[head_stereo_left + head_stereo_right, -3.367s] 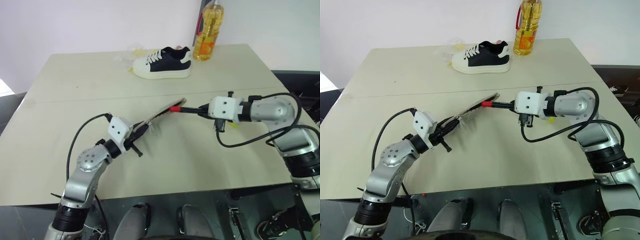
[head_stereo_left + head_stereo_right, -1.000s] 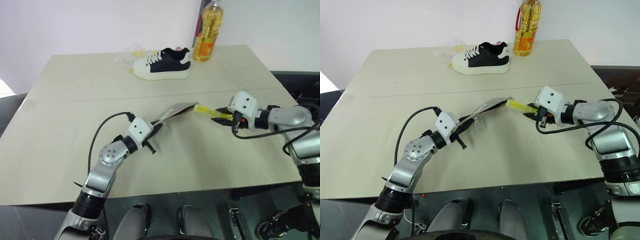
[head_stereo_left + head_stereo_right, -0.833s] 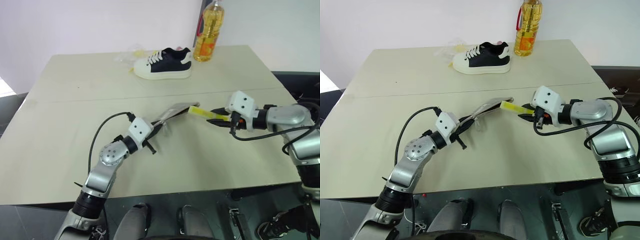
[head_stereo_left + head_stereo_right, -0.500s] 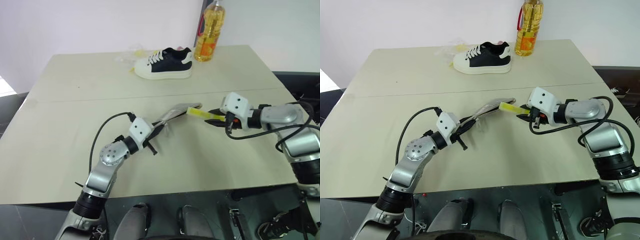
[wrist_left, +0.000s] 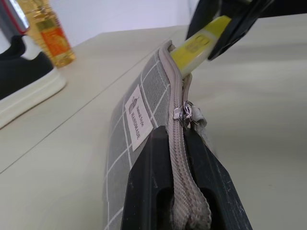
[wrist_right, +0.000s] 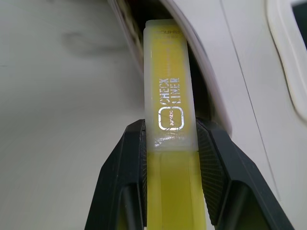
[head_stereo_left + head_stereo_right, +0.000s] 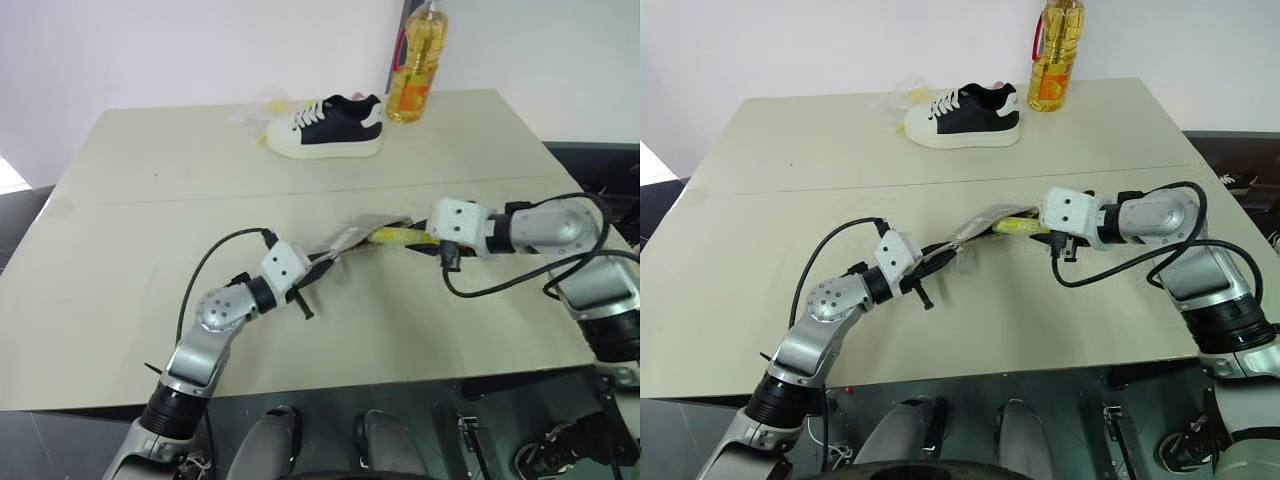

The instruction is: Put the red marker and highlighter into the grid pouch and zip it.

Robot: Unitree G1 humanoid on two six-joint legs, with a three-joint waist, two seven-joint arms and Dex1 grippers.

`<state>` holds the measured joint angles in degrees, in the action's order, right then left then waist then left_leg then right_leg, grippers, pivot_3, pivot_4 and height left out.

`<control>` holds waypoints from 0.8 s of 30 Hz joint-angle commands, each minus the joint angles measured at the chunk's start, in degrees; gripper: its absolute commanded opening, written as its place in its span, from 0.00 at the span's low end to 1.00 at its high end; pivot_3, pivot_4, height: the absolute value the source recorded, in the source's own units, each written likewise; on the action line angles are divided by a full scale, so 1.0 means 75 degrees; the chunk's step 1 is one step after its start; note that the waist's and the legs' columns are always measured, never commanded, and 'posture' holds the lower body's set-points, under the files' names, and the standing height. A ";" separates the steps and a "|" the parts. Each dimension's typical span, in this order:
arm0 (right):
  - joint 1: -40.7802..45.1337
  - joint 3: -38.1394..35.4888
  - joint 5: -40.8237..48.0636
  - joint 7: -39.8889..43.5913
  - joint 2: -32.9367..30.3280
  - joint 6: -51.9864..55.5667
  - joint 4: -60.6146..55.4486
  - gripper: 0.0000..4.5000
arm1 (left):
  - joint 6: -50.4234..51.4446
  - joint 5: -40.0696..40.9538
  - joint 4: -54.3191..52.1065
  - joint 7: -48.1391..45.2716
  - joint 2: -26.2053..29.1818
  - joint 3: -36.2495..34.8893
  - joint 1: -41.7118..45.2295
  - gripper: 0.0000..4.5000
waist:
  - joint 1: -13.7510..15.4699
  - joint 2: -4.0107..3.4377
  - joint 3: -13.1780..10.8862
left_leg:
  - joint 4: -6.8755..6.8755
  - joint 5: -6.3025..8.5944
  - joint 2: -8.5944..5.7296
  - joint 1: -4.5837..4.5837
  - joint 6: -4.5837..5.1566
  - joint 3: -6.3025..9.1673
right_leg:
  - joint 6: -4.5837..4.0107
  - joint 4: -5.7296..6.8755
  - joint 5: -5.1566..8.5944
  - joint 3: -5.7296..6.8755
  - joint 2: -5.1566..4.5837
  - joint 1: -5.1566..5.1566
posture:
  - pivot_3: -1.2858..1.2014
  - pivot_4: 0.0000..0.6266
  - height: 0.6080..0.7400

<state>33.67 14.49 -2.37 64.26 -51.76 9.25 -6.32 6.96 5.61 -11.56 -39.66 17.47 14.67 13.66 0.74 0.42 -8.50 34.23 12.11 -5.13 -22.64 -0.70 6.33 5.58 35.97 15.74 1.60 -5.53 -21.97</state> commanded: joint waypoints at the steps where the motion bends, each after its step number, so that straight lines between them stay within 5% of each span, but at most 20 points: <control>1: 0.0288 0.0333 -0.0397 0.0179 0.0088 -0.0712 -0.0678 0.19 | -0.0036 0.0197 -0.0417 -0.0276 0.0025 0.0155 0.0216 0.00 | 0.0001 0.0000 0.0000 | 0.0000 0.0000 0.0000 0.0000 0.0000 0.0000 | 0.0000 0.0000 0.0000 0.0000 0.0001 0.0000 | 0.52 0.24 0.99; 9: 0.0401 0.0465 -0.0674 0.0256 0.0540 -0.1040 -0.0633 0.19 | 0.0076 0.0170 -0.0463 -0.0339 -0.0038 0.0137 0.0288 0.00 | 0.0006 0.0002 -0.0001 | 0.0000 0.0000 -0.0001 0.0000 0.0000 0.0001 | 0.0000 0.0000 0.0000 0.0000 0.0000 0.0001 | 0.52 0.24 0.99; 14: 0.0621 -0.0130 -0.0389 0.0148 0.0552 -0.0478 -0.0553 0.73 | 0.0376 0.0516 -0.0452 0.0060 -0.0384 -0.0263 0.0197 0.00 | 0.0006 0.0003 -0.0001 | 0.0000 0.0000 -0.0002 0.0000 0.0000 0.0003 | 0.0000 0.0000 0.0000 0.0000 0.0000 0.0002 | 0.52 0.24 0.99; 24: 0.1251 -0.2870 0.3542 0.0262 0.0741 0.3928 -0.0803 0.73 | 0.1791 0.1744 0.0388 0.1494 -0.1766 -0.1414 0.1163 0.00 | 0.0057 0.0016 -0.0003 | 0.0004 0.0000 -0.0003 -0.0003 0.0001 0.0021 | 0.0000 -0.0006 -0.0001 0.0013 0.0002 0.0014 | 0.52 0.24 0.99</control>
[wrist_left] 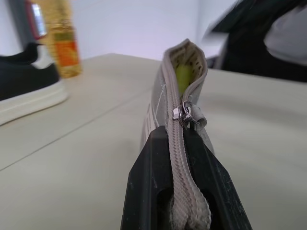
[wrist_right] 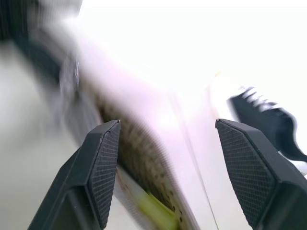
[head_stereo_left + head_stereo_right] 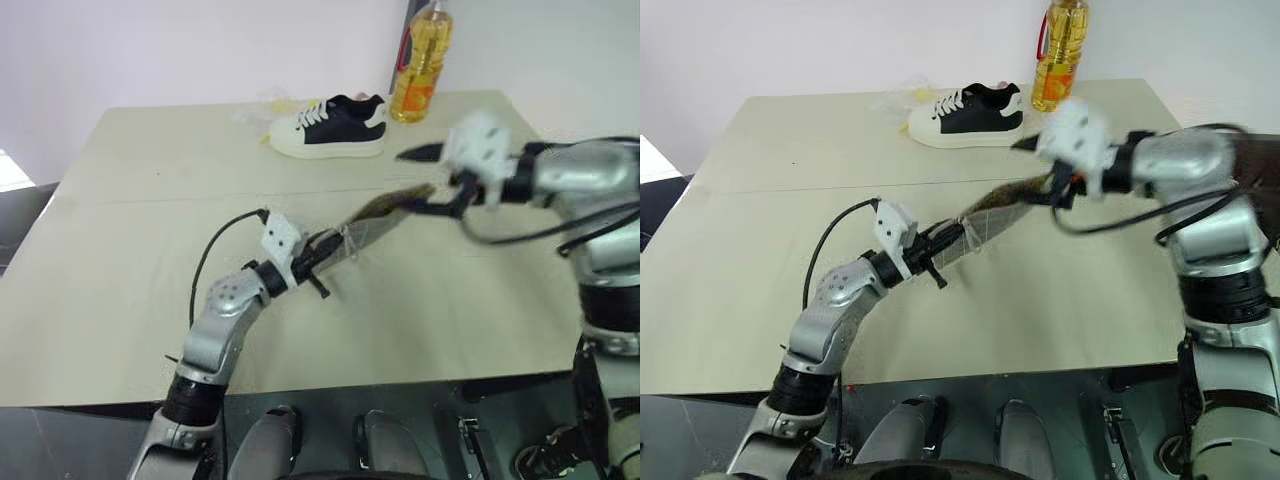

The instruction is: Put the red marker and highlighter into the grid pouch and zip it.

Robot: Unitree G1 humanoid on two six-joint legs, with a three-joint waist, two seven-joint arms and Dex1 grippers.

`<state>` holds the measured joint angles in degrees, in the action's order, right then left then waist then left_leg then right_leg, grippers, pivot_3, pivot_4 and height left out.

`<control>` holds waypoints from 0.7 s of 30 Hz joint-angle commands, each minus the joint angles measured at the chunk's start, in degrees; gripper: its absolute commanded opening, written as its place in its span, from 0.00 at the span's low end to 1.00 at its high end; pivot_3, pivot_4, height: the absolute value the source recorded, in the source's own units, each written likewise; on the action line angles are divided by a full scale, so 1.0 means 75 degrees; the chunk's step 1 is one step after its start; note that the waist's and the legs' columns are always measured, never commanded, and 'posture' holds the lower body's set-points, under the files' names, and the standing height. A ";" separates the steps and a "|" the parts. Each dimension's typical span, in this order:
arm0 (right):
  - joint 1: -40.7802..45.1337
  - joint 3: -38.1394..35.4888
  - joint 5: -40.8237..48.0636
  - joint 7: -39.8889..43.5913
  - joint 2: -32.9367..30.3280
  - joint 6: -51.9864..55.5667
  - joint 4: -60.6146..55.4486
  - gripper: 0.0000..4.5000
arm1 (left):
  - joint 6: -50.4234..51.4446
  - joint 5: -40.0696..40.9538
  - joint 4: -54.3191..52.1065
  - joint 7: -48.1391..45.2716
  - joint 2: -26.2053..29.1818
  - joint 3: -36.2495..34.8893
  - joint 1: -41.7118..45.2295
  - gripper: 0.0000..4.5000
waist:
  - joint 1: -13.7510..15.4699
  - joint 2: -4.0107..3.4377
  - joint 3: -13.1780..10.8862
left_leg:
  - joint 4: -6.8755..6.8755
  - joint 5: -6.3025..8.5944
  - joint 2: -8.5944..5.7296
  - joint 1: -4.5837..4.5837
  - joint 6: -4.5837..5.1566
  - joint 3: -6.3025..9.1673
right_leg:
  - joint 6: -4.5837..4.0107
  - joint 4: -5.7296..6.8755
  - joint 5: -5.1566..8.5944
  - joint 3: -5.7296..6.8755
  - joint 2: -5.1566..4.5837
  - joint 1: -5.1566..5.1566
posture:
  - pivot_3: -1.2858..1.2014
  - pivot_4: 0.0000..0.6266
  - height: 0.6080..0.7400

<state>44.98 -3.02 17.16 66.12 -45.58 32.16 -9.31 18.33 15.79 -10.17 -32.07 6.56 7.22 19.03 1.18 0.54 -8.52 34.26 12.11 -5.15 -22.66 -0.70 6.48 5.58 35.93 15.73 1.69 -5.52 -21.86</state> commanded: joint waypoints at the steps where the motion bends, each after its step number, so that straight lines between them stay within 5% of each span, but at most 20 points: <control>1: -0.0478 -0.0555 0.1052 -0.0077 -0.0063 0.1069 -0.0500 0.73 | 0.0406 0.0501 0.0368 0.0623 -0.0447 -0.0542 0.0628 0.00 | 0.0014 0.0005 0.0003 | 0.0000 0.0001 -0.0002 0.0001 0.0002 -0.0002 | 0.0000 -0.0003 0.0000 0.0000 -0.0001 0.0001 | 0.52 0.24 0.99; 10: -0.1293 0.0474 0.0512 -0.2649 0.1669 0.1909 -0.0689 0.73 | 0.0781 0.1114 0.0880 0.0997 -0.1122 -0.0945 0.1184 0.00 | -0.0072 0.0007 0.0004 | 0.0003 -0.0002 0.0000 -0.0015 -0.0002 -0.0011 | 0.0002 0.0020 -0.0001 -0.0005 0.0000 -0.0032 | 0.52 0.24 0.99; 17: -0.1168 0.0830 0.0470 -0.3427 0.2372 0.2204 -0.0422 0.73 | 0.0902 0.1231 0.0552 0.0988 -0.1080 -0.0783 0.0939 0.00 | -0.0057 0.0007 0.0004 | 0.0013 -0.0007 -0.0004 -0.0033 -0.0009 -0.0007 | 0.0001 0.0023 -0.0002 -0.0006 0.0003 -0.0045 | 0.52 0.24 0.99; 21: -0.1066 0.0855 0.0431 -0.3667 0.2485 0.2267 -0.0162 0.31 | 0.0981 0.1287 0.0390 0.1019 -0.1056 -0.0764 0.0827 0.00 | -0.0055 0.0007 0.0004 | 0.0013 -0.0007 -0.0005 -0.0034 -0.0009 -0.0005 | 0.0001 0.0023 -0.0002 -0.0005 0.0005 -0.0045 | 0.52 0.24 0.99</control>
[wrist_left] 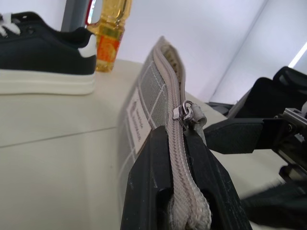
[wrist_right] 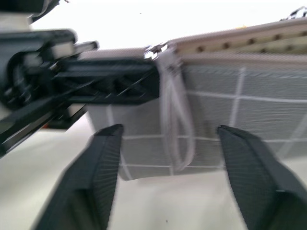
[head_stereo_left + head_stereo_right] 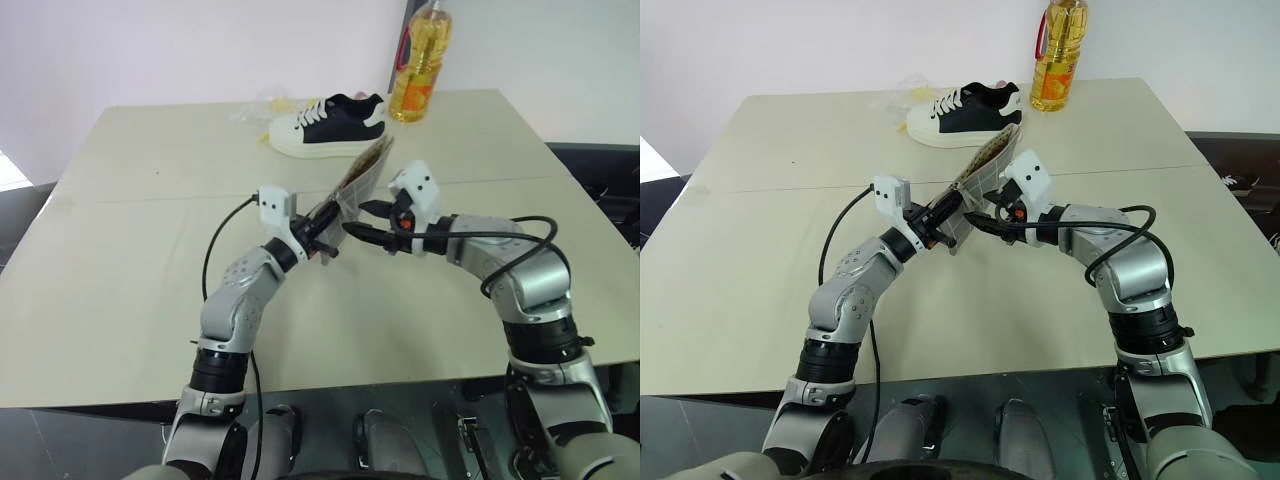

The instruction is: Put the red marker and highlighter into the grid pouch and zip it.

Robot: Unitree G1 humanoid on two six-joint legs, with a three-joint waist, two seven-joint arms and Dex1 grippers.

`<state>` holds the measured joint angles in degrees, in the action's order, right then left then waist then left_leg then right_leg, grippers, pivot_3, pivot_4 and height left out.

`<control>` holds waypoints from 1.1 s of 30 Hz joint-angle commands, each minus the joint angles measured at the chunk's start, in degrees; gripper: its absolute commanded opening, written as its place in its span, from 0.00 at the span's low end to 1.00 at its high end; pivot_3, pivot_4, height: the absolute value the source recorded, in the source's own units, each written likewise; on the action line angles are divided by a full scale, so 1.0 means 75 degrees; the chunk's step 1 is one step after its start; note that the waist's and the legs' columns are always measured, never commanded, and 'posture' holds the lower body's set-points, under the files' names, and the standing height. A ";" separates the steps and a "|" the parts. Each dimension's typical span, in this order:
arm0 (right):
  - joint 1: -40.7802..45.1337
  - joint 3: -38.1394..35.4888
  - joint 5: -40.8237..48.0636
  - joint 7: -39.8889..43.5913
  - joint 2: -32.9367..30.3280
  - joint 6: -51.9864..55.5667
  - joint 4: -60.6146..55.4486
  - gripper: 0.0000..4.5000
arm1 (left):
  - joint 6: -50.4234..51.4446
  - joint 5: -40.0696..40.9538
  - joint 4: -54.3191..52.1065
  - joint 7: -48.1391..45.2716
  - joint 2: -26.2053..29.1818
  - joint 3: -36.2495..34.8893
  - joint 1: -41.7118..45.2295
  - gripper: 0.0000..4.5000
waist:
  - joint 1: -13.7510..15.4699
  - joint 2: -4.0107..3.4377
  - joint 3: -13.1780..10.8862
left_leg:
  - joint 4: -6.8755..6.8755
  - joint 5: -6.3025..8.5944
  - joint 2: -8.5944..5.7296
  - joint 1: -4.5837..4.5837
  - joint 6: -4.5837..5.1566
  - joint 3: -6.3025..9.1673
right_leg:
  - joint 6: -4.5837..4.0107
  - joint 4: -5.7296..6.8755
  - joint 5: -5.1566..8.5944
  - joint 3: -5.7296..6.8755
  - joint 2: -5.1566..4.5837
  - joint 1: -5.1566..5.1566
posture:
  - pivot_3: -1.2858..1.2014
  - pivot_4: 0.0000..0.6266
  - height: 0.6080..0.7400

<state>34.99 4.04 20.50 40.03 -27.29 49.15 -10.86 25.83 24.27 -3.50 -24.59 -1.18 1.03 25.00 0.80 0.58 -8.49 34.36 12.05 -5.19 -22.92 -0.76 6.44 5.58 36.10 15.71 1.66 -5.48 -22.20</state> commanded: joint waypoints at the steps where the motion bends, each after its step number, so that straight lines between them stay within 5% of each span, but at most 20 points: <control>1: 0.0279 -0.0087 -0.0014 -0.0211 0.0044 -0.0005 0.0070 0.20 | -0.0008 0.0164 -0.0525 0.0024 -0.0018 0.0059 0.0012 0.00 | -0.0009 0.0000 0.0000 | 0.0000 0.0000 -0.0001 -0.0001 0.0000 -0.0001 | 0.0000 0.0000 0.0000 0.0000 0.0000 0.0000 | 0.52 0.24 0.99; 3: 0.0312 -0.0116 -0.0011 -0.0218 0.0003 -0.0066 0.0136 0.01 | 0.0025 0.0180 -0.0597 0.0045 -0.0001 0.0035 -0.0053 0.00 | -0.0011 0.0000 0.0000 | -0.0001 0.0000 0.0000 0.0000 0.0000 -0.0001 | 0.0000 0.0000 0.0000 0.0000 0.0001 -0.0002 | 0.52 0.24 0.99; 10: 0.0429 -0.0167 -0.0409 -0.0330 -0.0423 -0.0528 0.0472 0.01 | 0.0006 0.0039 -0.0777 -0.0043 0.0278 0.0112 -0.0258 0.00 | -0.0015 -0.0001 0.0000 | -0.0003 0.0000 0.0002 0.0000 0.0000 -0.0001 | 0.0000 0.0001 0.0000 0.0000 0.0004 -0.0004 | 0.52 0.24 0.99; 18: 0.1592 -0.0356 -0.2537 -0.1624 -0.2182 -0.2943 0.3646 0.01 | -0.0443 -0.0502 -0.1234 -0.0706 0.1565 0.0469 -0.0843 0.00 | -0.0041 -0.0002 0.0000 | -0.0009 0.0000 -0.0005 0.0000 0.0001 -0.0010 | -0.0001 -0.0004 0.0001 -0.0005 -0.0003 -0.0004 | 0.52 0.24 0.99; 26: 0.1165 -0.0234 -0.2076 -0.0180 -0.2484 -0.3464 0.3392 0.01 | -0.0560 -0.0465 -0.1588 -0.1089 0.2175 0.0692 -0.1269 0.00 | -0.0171 -0.0007 0.0000 | -0.0022 -0.0002 0.0012 0.0008 0.0000 -0.0019 | -0.0003 -0.0003 0.0002 -0.0015 0.0004 -0.0008 | 0.52 0.24 0.99; 27: 0.1002 -0.0258 -0.1827 0.0200 -0.2521 -0.3334 0.3165 0.06 | -0.0576 -0.0450 -0.1625 -0.1150 0.2205 0.0747 -0.1282 0.00 | -0.0164 -0.0007 0.0001 | -0.0021 -0.0001 0.0010 0.0008 0.0000 -0.0019 | -0.0003 -0.0005 0.0001 -0.0015 0.0002 -0.0005 | 0.52 0.24 0.99; 29: 0.0702 -0.0323 -0.1460 0.0798 -0.2633 -0.3145 0.2802 0.18 | -0.0580 -0.0415 -0.1669 -0.1216 0.2248 0.0821 -0.1291 0.17 | -0.0143 -0.0007 0.0001 | -0.0018 -0.0001 0.0009 0.0008 0.0001 -0.0017 | -0.0003 -0.0009 0.0001 -0.0014 0.0001 0.0000 | 0.52 0.24 0.99; 33: -0.0562 -0.0428 -0.0873 0.2331 -0.3406 -0.3207 0.1647 0.64 | -0.0439 -0.0498 -0.1957 -0.1348 0.2511 0.1033 -0.1447 0.59 | -0.0059 -0.0006 0.0000 | -0.0017 0.0002 0.0008 0.0006 0.0005 -0.0016 | -0.0003 -0.0011 0.0002 -0.0013 -0.0002 0.0000 | 0.52 0.24 0.99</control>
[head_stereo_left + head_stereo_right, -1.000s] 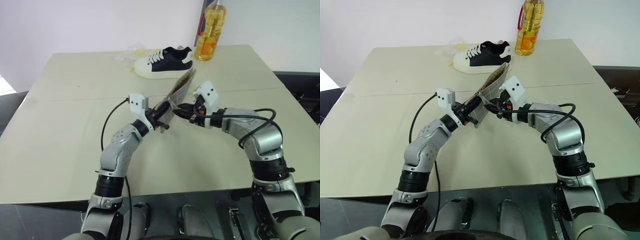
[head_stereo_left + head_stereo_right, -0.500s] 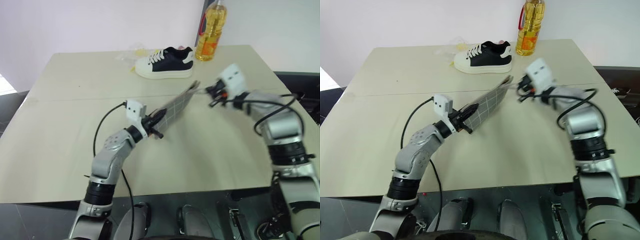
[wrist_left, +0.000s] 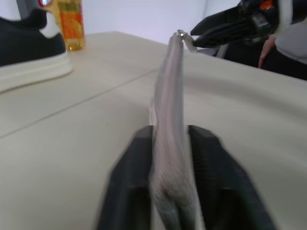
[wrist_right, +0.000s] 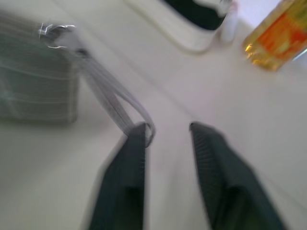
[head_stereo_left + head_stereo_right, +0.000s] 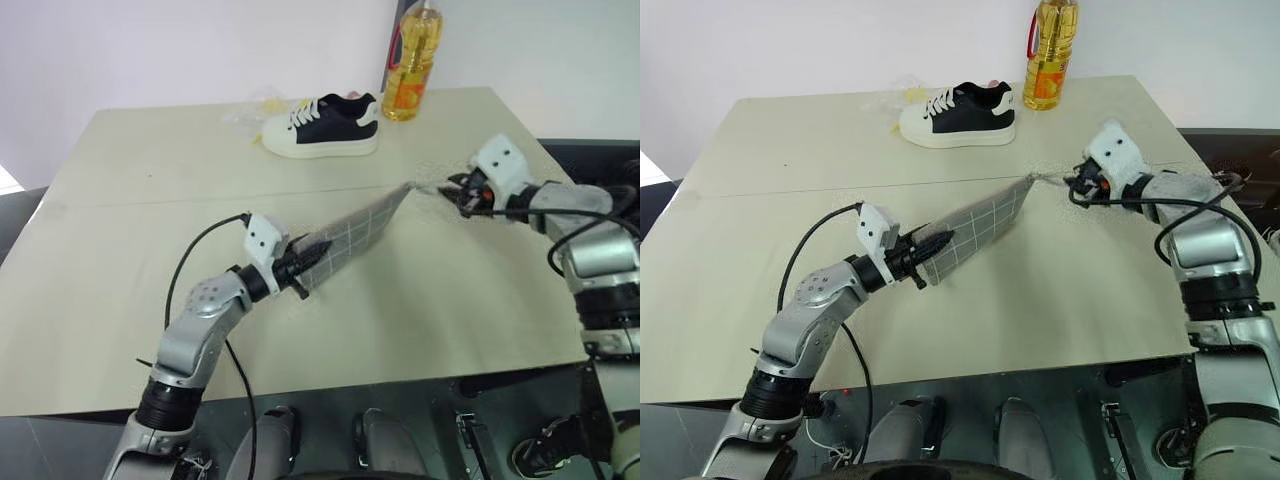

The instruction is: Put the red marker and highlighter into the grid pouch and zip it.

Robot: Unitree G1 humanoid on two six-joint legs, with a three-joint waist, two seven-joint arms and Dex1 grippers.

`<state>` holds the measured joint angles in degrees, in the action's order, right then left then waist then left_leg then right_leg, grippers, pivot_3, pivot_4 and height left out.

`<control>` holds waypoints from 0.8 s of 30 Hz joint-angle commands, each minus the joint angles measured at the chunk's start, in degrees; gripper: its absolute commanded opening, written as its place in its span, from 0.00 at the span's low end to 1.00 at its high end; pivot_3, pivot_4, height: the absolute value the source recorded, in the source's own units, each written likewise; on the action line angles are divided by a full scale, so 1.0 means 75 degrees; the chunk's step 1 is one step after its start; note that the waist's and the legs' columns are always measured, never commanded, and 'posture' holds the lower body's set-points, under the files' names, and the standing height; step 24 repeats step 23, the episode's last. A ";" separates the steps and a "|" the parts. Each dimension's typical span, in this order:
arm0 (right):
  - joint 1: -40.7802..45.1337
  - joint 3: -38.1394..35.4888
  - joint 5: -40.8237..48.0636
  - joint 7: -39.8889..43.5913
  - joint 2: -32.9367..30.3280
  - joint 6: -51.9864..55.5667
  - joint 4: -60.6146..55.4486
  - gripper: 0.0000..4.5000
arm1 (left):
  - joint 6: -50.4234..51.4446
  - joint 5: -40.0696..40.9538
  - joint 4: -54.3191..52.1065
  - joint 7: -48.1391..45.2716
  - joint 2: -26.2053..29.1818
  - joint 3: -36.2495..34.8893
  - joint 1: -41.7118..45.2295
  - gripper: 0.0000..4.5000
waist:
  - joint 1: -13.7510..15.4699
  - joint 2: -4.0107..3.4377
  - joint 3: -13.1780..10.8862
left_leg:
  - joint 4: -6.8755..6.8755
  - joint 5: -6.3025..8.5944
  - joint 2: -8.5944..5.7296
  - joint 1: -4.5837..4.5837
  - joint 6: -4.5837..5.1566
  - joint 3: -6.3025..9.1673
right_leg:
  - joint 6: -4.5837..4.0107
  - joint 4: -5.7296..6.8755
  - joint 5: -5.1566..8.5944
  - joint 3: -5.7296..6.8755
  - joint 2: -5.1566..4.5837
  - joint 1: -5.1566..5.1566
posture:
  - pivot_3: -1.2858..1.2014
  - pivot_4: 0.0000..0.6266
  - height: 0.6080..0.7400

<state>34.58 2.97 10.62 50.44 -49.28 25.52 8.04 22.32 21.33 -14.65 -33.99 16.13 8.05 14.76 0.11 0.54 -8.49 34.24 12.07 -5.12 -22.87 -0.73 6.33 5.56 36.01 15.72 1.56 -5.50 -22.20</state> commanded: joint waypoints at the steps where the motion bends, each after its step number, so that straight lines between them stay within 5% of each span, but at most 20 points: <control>1: -0.0761 -0.0388 0.0565 0.1113 -0.0595 -0.0029 -0.1055 0.75 | 0.0027 -0.0202 -0.0554 -0.0056 0.0284 0.0114 -0.0153 0.69 | 0.0060 -0.0001 0.0000 | 0.0000 0.0002 0.0001 -0.0001 0.0002 0.0000 | 0.0000 -0.0001 0.0000 0.0000 0.0000 -0.0001 | 0.52 0.24 0.99; 3: -0.1208 -0.0633 0.0813 0.1399 -0.0803 0.0102 -0.1253 0.76 | 0.0219 -0.0080 -0.0849 -0.0042 0.0462 0.0000 -0.0438 0.91 | 0.0063 -0.0001 -0.0001 | 0.0000 0.0002 0.0001 0.0000 0.0003 -0.0001 | 0.0000 -0.0001 0.0000 0.0000 -0.0001 -0.0001 | 0.52 0.24 0.99; 12: -0.1581 -0.1506 0.1047 0.1024 -0.0533 -0.0062 -0.0271 0.76 | 0.1205 0.1204 -0.2470 0.0247 0.1142 -0.1692 -0.2402 0.91 | 0.0084 -0.0003 0.0000 | 0.0005 0.0004 0.0007 0.0003 0.0004 -0.0004 | -0.0029 -0.0003 0.0016 -0.0004 -0.0006 0.0002 | 0.52 0.24 0.99; 24: -0.1098 -0.1381 0.0899 0.0688 0.0180 -0.0425 0.0873 0.76 | 0.0712 0.0868 -0.2092 0.0765 0.1263 -0.3111 -0.3752 0.91 | 0.0109 -0.0005 -0.0002 | 0.0005 0.0004 0.0004 -0.0007 0.0004 -0.0006 | -0.0033 -0.0014 0.0018 -0.0004 -0.0010 0.0000 | 0.52 0.24 0.99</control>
